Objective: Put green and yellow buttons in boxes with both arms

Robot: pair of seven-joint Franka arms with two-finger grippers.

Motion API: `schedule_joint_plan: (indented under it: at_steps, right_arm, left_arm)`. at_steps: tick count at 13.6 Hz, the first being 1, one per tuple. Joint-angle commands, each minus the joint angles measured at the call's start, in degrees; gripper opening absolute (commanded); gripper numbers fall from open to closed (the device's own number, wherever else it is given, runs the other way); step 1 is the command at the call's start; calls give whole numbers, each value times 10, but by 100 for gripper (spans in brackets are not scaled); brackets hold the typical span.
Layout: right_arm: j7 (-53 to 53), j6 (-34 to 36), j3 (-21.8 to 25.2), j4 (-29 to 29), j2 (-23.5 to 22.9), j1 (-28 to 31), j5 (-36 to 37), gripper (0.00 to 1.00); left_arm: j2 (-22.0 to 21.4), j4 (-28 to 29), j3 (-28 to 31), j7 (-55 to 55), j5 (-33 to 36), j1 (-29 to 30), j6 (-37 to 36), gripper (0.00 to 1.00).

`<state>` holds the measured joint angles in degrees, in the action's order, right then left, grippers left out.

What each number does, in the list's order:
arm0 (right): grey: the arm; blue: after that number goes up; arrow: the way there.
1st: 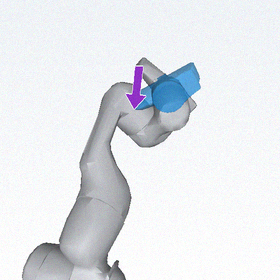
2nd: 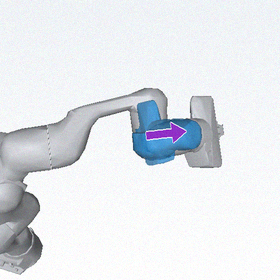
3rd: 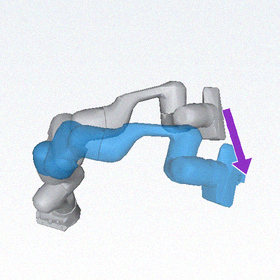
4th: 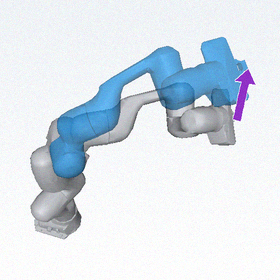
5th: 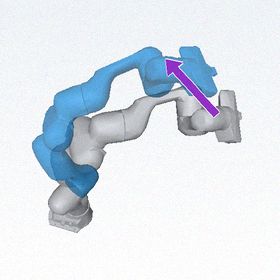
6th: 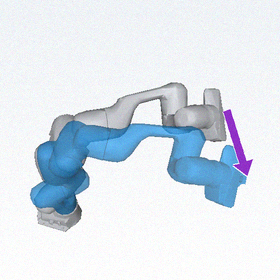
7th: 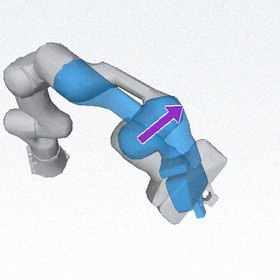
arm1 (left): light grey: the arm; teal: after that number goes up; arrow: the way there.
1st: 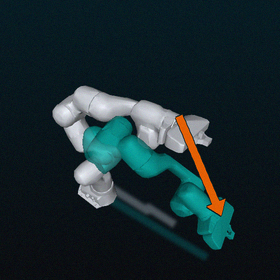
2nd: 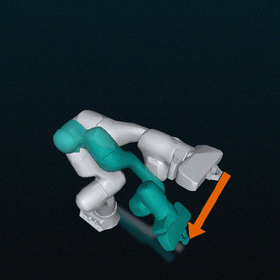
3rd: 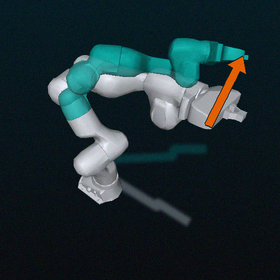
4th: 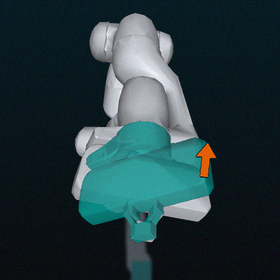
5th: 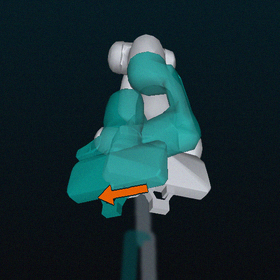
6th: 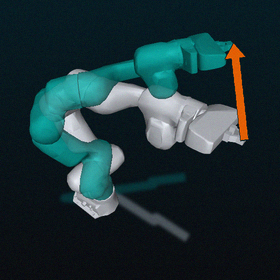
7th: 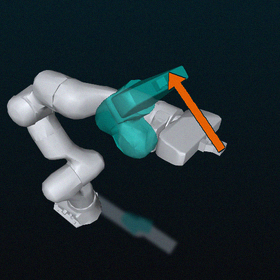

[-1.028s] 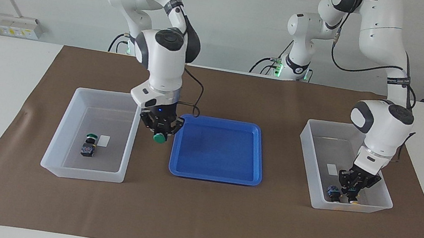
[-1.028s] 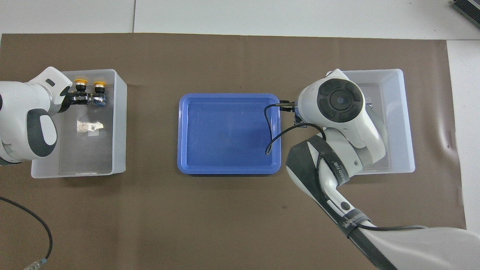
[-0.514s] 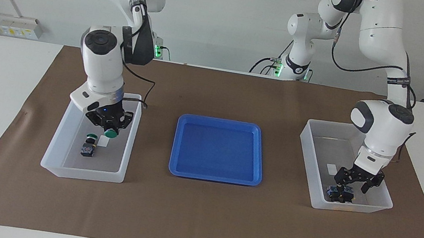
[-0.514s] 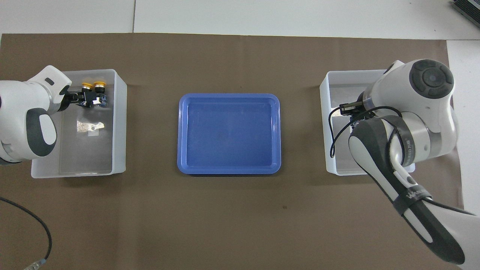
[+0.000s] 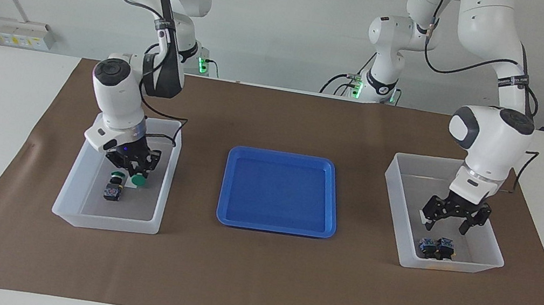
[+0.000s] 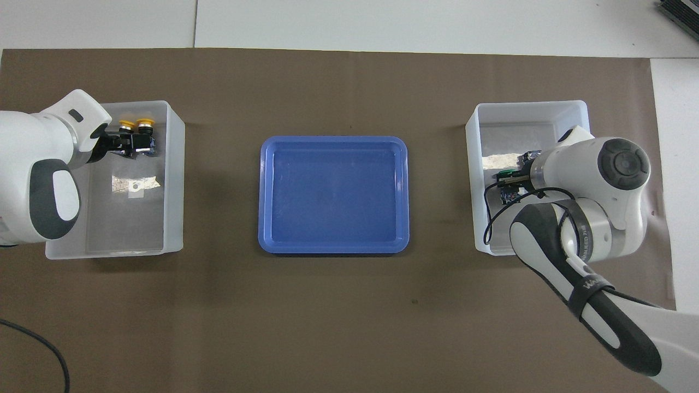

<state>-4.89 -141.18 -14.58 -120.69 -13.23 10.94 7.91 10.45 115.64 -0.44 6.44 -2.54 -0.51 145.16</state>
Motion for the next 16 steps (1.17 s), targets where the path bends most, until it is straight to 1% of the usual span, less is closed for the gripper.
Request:
schedule_joint_plan:
  at_steps: [1, 3, 4, 7, 8, 9, 12, 13, 15, 16]
  right_arm:
    - [-8, -8, -6, -1, 14, 8, -11, 100]
    - [-41, 15, -6, 23, 29, 5, -11, 100]
    - [-71, 41, -5, 43, 36, 4, -11, 100]
    - [-91, 151, -6, 116, 57, 4, -11, 100]
    - [-91, 185, -6, 139, 64, 0, -11, 100]
    - [-91, 216, -7, 153, 73, 0, -11, 100]
    - [-88, 293, -5, 185, 113, 6, -13, 100]
    - [-87, 323, -4, 203, 123, 7, -17, 100]
    - [-84, 392, 2, 247, 129, 10, -18, 100]
    - [-83, 411, 7, 264, 129, 10, -18, 100]
  left_arm:
    - [-80, 72, 8, 5, -7, -29, -21, 100]
    - [-113, 74, 8, 3, -7, -47, -78, 100]
    - [-132, 74, 8, 3, -5, -49, -105, 100]
    - [-180, 60, 4, 2, 3, -58, -189, 100]
    - [-184, 36, 3, 2, 18, -59, -220, 100]
    - [-179, -3, -1, 2, 35, -61, -259, 100]
    - [-158, -120, -2, 1, 37, -61, -372, 100]
    - [-145, -164, -2, 2, 37, -62, -407, 100]
    - [-94, -283, -2, 2, 35, -60, -510, 100]
    - [-79, -315, -2, 3, 34, -60, -549, 100]
